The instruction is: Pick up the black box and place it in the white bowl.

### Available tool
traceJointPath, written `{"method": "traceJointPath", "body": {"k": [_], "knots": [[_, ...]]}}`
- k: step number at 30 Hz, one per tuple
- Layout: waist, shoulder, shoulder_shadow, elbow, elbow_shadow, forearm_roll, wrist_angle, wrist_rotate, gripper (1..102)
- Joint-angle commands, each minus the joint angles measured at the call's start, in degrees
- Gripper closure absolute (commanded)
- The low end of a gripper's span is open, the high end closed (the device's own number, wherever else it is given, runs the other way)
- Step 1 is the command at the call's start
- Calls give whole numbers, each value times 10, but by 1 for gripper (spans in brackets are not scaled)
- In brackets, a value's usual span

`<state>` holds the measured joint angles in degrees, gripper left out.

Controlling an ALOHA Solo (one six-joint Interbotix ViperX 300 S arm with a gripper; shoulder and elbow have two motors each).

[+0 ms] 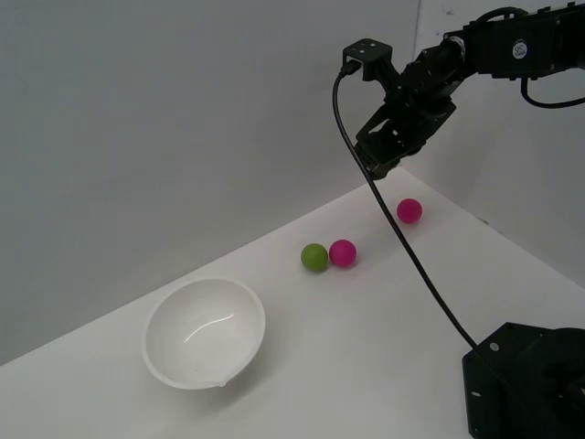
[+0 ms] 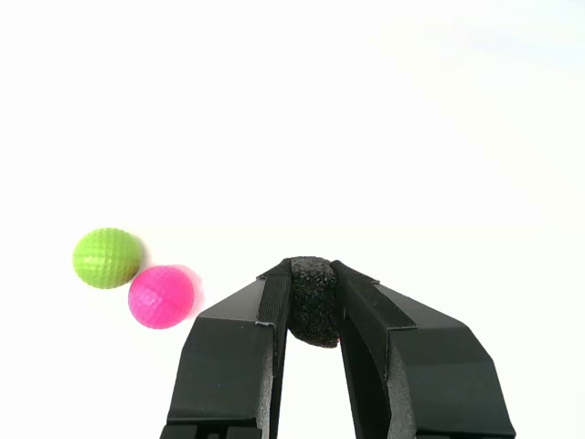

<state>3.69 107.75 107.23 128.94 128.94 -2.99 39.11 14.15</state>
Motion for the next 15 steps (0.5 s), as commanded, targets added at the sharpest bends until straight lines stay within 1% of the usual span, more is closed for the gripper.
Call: {"method": "traceJointPath", "body": {"k": [1, 5, 8, 10, 15], "knots": [[7, 33, 38, -1, -4, -7, 8, 1, 100], [-12, 66, 70, -1, -4, -14, 8, 1, 100], [-42, 87, 91, 0, -4, -29, 8, -2, 100], [-65, 96, 101, 1, -2, -34, 8, -4, 100], [-116, 109, 114, 1, -2, -37, 8, -25, 100]]}}
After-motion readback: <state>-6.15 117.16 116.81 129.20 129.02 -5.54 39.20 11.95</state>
